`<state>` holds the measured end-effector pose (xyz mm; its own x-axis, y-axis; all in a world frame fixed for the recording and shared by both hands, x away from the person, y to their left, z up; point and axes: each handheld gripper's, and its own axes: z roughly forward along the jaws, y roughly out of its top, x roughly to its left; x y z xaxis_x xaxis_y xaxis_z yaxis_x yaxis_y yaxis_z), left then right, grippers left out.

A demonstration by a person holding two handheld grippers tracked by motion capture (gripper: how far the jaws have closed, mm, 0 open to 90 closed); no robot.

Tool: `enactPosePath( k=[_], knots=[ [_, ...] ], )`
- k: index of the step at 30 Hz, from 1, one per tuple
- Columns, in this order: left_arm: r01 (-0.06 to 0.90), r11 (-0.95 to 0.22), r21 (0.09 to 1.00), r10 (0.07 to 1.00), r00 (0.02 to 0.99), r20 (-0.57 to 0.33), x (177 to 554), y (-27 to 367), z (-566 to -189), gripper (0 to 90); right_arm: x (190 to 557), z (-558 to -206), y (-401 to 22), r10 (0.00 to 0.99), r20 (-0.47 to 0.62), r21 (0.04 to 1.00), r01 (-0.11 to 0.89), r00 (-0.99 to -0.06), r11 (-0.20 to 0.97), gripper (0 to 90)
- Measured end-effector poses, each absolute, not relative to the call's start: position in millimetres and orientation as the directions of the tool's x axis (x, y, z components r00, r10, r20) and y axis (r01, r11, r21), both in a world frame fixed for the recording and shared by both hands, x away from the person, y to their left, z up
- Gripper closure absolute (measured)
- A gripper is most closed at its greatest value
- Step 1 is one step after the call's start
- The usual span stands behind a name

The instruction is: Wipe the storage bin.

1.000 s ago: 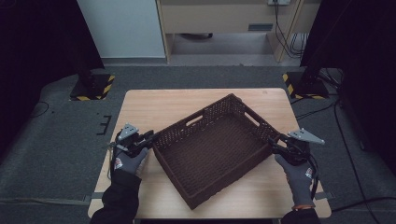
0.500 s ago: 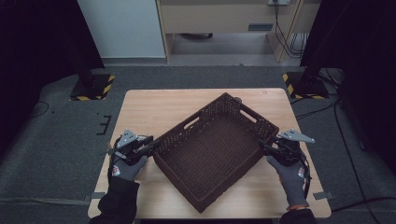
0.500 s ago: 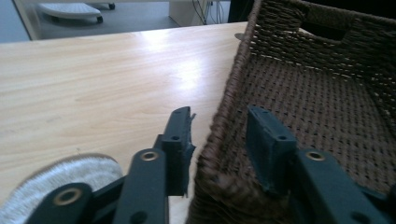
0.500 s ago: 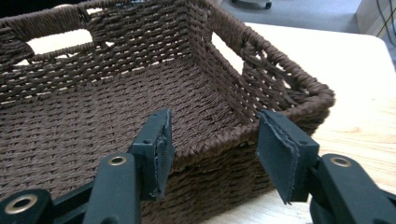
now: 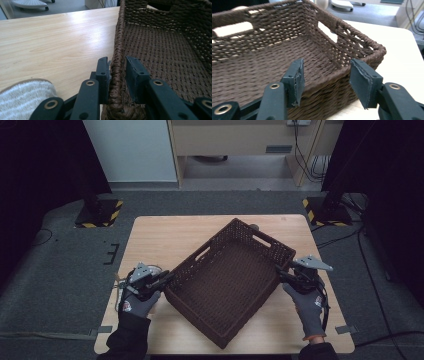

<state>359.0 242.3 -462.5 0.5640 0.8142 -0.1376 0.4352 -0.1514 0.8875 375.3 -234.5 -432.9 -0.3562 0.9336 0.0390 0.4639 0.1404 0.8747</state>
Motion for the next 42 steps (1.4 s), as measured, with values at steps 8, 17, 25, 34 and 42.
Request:
enactPosePath(
  k=[8, 17, 25, 34, 42],
  knots=[
    [0.408, -0.159, 0.899, 0.808, 0.577, -0.119, 337, 233, -464, 68.7, 368, -438, -222, 0.918, 0.057, 0.858, 0.489, -0.391, 0.155, 43.6],
    [0.389, -0.157, 0.908, 0.803, 0.586, -0.112, 345, 233, -461, 59.5, 381, -443, -216, 0.923, 0.026, 0.859, 0.481, -0.384, 0.176, 49.0],
    [0.387, -0.185, 0.903, 0.785, 0.611, -0.102, 343, 226, -463, 72.7, 388, -443, -214, 0.924, 0.003, 0.862, 0.470, -0.382, 0.191, 49.0],
    [0.399, -0.217, 0.891, 0.789, 0.610, -0.081, 330, 217, -466, 72.6, 366, -439, -210, 0.908, 0.024, 0.851, 0.485, -0.418, 0.201, 48.9],
    [0.363, -0.175, 0.915, 0.782, 0.616, -0.095, 337, 222, -449, 56.2, 375, -442, -203, 0.914, -0.011, 0.851, 0.476, -0.405, 0.221, 55.4]
  ],
)
